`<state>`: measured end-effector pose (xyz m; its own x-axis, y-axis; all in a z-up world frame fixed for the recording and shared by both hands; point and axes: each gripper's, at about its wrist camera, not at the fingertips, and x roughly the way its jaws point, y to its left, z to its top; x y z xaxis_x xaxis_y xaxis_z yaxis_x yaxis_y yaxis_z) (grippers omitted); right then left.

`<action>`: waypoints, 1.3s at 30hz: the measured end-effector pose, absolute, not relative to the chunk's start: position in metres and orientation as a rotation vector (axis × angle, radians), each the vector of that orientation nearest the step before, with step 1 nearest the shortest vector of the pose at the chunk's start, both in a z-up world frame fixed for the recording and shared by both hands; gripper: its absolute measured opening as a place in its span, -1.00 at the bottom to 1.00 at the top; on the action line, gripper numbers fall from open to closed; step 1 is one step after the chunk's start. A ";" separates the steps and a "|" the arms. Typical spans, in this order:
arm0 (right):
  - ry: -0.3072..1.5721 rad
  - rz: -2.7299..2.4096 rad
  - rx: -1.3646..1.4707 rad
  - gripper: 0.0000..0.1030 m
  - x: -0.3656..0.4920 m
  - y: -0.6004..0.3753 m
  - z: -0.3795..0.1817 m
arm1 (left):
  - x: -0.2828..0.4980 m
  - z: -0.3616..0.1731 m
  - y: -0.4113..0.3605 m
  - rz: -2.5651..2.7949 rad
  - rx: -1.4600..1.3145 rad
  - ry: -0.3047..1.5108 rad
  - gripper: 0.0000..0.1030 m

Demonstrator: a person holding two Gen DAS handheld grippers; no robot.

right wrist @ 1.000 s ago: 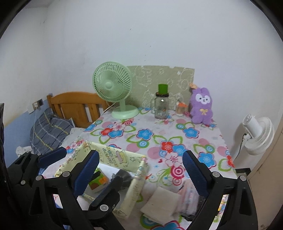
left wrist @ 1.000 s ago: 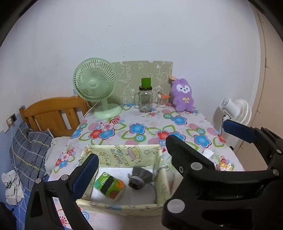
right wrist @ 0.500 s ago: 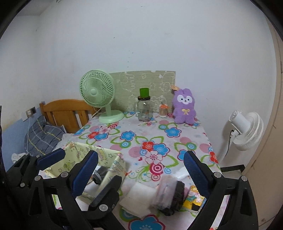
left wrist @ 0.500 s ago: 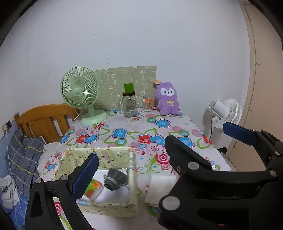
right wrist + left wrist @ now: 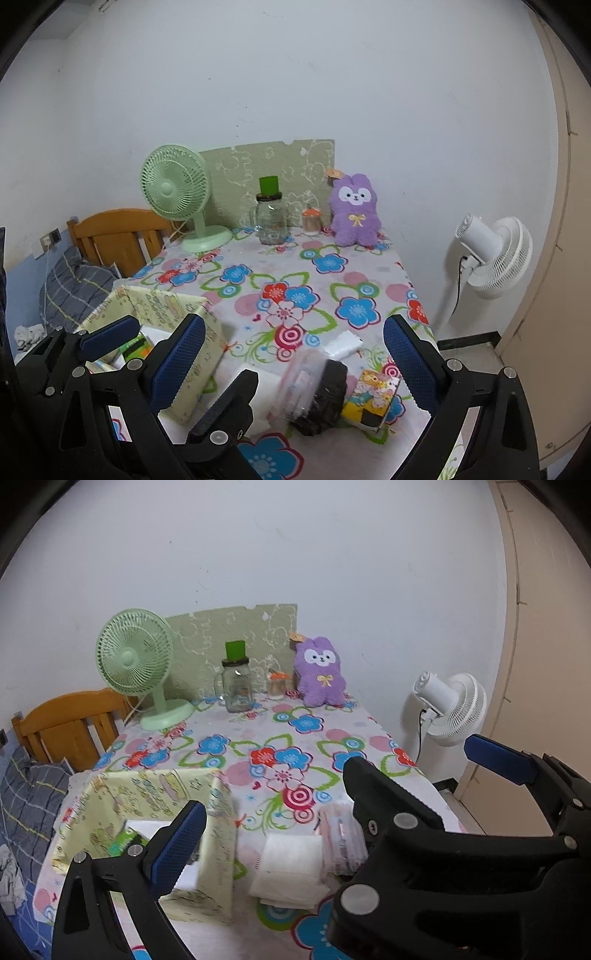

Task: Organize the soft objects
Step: 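Withdraw both tools from the box toward the straw bag and yellow cartoon pack, then grasp the clear straw bag with the left tool while the right tool grasps the yellow cartoon pack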

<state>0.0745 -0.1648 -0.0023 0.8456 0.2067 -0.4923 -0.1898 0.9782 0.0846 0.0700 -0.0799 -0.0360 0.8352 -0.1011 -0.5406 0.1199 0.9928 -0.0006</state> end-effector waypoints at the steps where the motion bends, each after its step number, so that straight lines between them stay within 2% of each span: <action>1: 0.525 0.204 0.032 0.92 0.074 -0.167 -0.005 | 0.071 -0.039 -0.082 -0.120 0.034 0.576 0.97; 19: 0.579 0.137 0.066 0.92 0.090 -0.195 -0.063 | 0.095 -0.094 -0.107 -0.147 0.044 0.669 0.94; 30: 0.642 0.108 0.104 0.92 0.105 -0.209 -0.089 | 0.117 -0.115 -0.119 -0.140 0.065 0.709 0.78; 39: 0.699 0.082 0.165 0.92 0.122 -0.224 -0.104 | 0.133 -0.125 -0.130 -0.150 0.075 0.738 0.48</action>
<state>0.1218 -0.2245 -0.1044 0.7630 0.1300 -0.6332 -0.0193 0.9837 0.1787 0.1333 -0.1298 -0.1247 0.7297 -0.1099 -0.6749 0.1627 0.9866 0.0152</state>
